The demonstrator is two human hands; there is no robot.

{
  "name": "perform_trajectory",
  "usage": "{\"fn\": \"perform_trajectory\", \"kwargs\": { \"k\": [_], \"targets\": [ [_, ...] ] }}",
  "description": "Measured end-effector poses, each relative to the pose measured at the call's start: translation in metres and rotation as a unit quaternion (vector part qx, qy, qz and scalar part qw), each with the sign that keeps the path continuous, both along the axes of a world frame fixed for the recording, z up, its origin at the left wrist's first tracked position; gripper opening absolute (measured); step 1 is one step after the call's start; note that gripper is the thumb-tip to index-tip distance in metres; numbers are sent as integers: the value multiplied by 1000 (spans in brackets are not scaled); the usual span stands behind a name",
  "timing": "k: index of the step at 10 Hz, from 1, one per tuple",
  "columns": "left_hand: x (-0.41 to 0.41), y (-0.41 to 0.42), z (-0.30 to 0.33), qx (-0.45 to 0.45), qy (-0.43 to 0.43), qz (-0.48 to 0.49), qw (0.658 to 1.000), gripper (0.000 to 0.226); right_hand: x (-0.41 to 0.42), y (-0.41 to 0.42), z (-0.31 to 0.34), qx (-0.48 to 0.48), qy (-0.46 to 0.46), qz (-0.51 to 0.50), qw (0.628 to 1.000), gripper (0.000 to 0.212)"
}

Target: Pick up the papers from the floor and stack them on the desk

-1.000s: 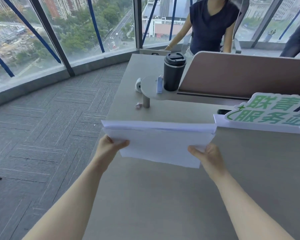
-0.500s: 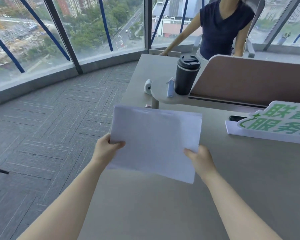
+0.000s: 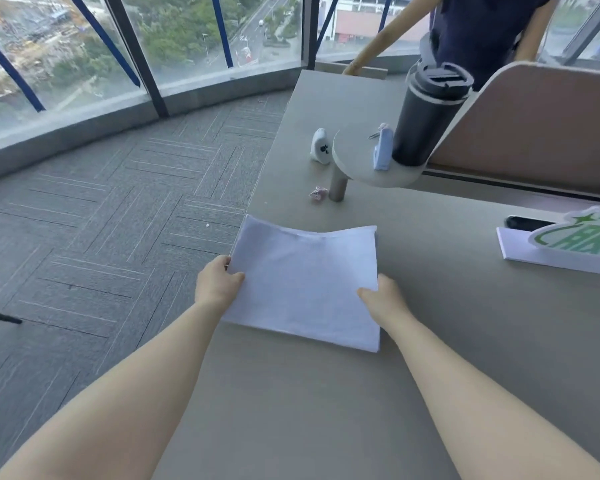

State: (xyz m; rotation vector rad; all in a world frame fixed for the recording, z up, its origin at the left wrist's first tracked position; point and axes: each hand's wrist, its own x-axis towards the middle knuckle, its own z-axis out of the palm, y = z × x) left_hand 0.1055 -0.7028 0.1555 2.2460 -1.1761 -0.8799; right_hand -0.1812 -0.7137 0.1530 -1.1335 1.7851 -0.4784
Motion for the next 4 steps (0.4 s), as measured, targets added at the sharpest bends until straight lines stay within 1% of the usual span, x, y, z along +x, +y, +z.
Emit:
{"fn": "perform_trajectory", "kwargs": {
  "k": [1, 2, 3, 4],
  "targets": [
    [2, -1, -10, -10, -52, -3, 999, 44, 4, 4, 3, 4, 165, 25, 986, 33],
    [2, 6, -12, -17, -103, 3, 995, 58, 5, 11, 10, 48, 289, 25, 956, 51],
    [-4, 22, 0, -72, -100, 8, 992, 52, -7, 23, 17, 15, 245, -15, 969, 45],
    [-16, 57, 11, -104, -70, -6, 992, 43, -26, 56, 32, -41, 147, -44, 987, 23]
  ]
}}
